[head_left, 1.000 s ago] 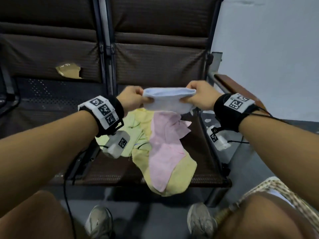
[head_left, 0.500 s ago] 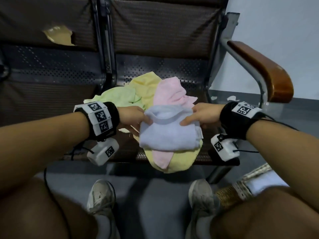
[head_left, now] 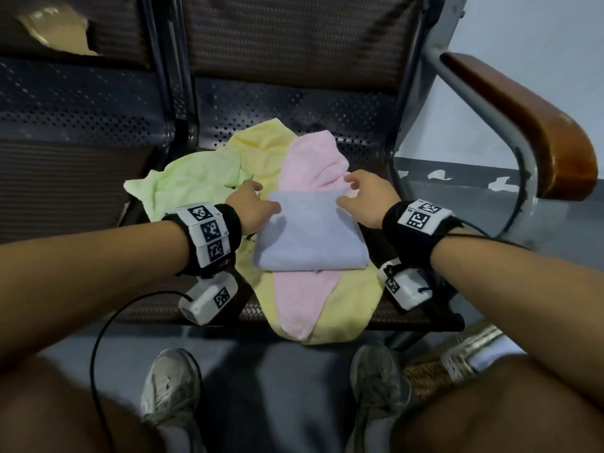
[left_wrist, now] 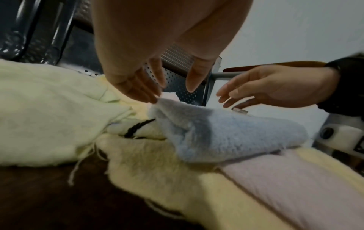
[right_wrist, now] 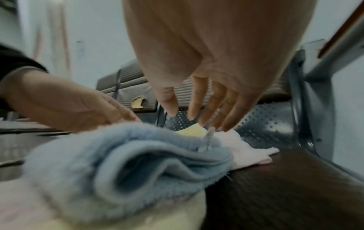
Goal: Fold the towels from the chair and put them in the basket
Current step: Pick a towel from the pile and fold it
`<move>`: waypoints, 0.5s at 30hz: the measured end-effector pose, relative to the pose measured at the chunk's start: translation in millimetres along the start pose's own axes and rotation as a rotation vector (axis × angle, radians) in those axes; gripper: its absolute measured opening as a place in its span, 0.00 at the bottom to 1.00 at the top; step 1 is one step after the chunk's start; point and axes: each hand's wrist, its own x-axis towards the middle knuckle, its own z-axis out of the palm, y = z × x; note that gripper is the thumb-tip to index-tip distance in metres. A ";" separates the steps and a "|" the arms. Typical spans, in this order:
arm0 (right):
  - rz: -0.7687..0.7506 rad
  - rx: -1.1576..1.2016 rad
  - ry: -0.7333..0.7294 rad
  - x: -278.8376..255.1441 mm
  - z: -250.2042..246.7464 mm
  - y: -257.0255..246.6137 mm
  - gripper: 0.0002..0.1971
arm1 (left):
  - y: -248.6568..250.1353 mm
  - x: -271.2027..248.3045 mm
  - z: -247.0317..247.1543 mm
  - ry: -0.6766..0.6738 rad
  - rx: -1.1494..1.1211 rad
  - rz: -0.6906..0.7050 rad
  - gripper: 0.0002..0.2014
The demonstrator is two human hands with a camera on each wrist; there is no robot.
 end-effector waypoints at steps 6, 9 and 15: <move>-0.306 -0.147 -0.252 -37.3 3.0 0.4 0.24 | -15.3 -22.5 -2.5 -0.099 0.126 0.253 0.07; -0.315 -0.286 -0.333 -48.1 6.3 8.2 0.43 | -27.7 -35.2 -3.7 -0.240 0.302 0.286 0.37; -0.380 -0.312 -0.299 -56.5 9.5 4.5 0.21 | -33.6 -45.7 1.7 -0.143 0.455 0.379 0.26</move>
